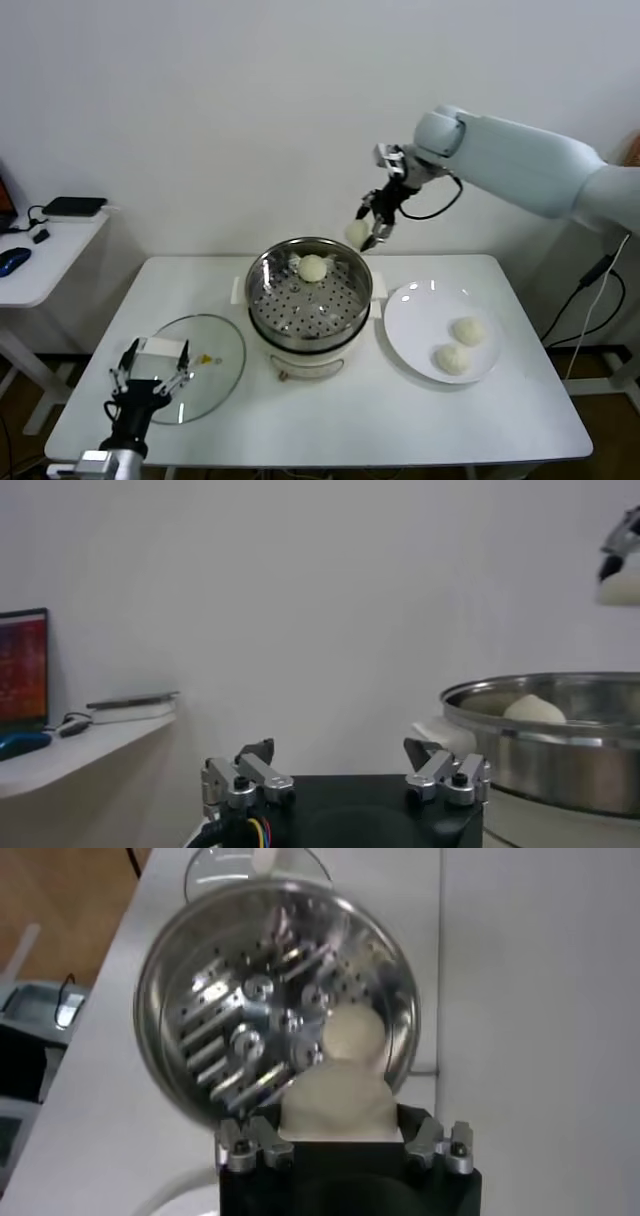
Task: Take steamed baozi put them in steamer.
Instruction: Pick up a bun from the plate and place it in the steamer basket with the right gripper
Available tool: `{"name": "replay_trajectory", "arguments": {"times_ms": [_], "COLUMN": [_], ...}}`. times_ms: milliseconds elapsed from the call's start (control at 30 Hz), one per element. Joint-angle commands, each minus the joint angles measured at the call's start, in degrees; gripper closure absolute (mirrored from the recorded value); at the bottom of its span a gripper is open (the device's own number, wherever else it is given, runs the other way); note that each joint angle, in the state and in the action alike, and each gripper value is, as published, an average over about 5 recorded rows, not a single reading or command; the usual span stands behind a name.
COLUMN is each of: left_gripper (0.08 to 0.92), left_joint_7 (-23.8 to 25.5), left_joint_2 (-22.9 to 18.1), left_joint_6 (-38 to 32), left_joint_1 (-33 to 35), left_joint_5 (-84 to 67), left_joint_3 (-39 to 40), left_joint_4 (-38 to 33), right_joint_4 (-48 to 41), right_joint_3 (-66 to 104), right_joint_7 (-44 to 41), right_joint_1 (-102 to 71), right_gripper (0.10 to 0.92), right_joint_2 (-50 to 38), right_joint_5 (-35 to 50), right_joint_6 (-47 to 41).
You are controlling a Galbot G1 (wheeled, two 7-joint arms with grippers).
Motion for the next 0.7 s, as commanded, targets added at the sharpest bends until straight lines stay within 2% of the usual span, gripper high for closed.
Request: {"name": "replay_trajectory", "arguments": {"times_ms": [33, 300, 700], "left_gripper": [0.177, 0.177, 0.177], "left_joint_7": [-0.1, -0.2, -0.2], "left_joint_2": [0.2, 0.6, 0.4], "left_joint_6": [0.0, -0.2, -0.3], "left_joint_1": [0.2, 1.2, 1.6], "left_joint_5": [0.3, -0.2, -0.3], "left_joint_3": [-0.2, -0.9, -1.0], "left_joint_4": [-0.4, -1.2, -1.5], "right_joint_4": [-2.1, -6.5, -13.0], "right_joint_3": [-0.1, 0.7, 3.9], "right_joint_7": [0.7, 1.1, 1.1], "right_joint_1": [-1.7, -8.1, -14.2], "right_gripper": [0.279, 0.279, 0.269], "right_joint_2": [10.9, 16.3, 18.2], "right_joint_5": [3.5, 1.4, -4.9], "right_joint_6": [-1.9, -2.1, -1.7]}}
